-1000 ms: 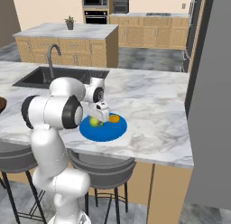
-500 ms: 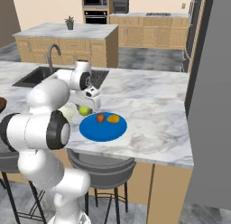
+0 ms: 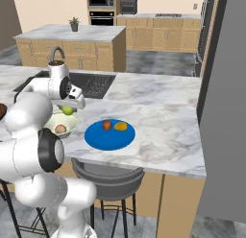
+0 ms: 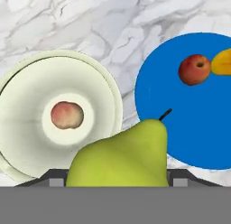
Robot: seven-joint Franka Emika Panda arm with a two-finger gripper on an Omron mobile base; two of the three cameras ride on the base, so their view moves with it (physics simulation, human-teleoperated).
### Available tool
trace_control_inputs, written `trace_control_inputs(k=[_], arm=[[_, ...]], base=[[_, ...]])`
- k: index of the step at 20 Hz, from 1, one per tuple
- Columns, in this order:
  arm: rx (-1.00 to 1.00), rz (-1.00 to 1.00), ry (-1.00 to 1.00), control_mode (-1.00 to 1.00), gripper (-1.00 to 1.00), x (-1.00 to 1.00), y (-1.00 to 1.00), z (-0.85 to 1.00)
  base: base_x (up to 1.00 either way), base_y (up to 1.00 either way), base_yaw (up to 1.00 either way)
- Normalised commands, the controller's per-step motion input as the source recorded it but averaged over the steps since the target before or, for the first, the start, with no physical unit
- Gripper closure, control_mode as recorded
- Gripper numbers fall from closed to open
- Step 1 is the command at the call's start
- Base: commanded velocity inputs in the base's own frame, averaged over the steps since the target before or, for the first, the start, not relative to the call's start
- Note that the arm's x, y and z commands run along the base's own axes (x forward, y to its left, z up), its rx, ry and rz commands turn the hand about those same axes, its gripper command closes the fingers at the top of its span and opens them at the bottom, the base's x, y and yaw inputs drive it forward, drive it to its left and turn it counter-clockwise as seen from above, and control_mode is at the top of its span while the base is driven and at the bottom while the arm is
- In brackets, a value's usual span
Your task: Take the fruits from the plate on the dining counter and place two fruits in each bowl.
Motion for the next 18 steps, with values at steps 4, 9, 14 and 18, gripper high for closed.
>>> trace_control_inputs(k=[4, 9, 14, 18], arm=[[0.0, 0.26, -0.06, -1.0, 1.0, 0.05, 0.9, -0.06], [0.0, 0.08, 0.09, -1.0, 1.0, 0.51, 0.43, -0.19], [0.0, 0.04, 0.13, -1.0, 1.0, 0.29, 0.09, -0.23], [0.0, 0.03, 0.04, -1.0, 1.0, 0.0, 0.14, -0.34]], base=[[0.0, 0.0, 0.0], [0.0, 0.0, 0.0], [0.0, 0.0, 0.0], [0.0, 0.0, 0.0]])
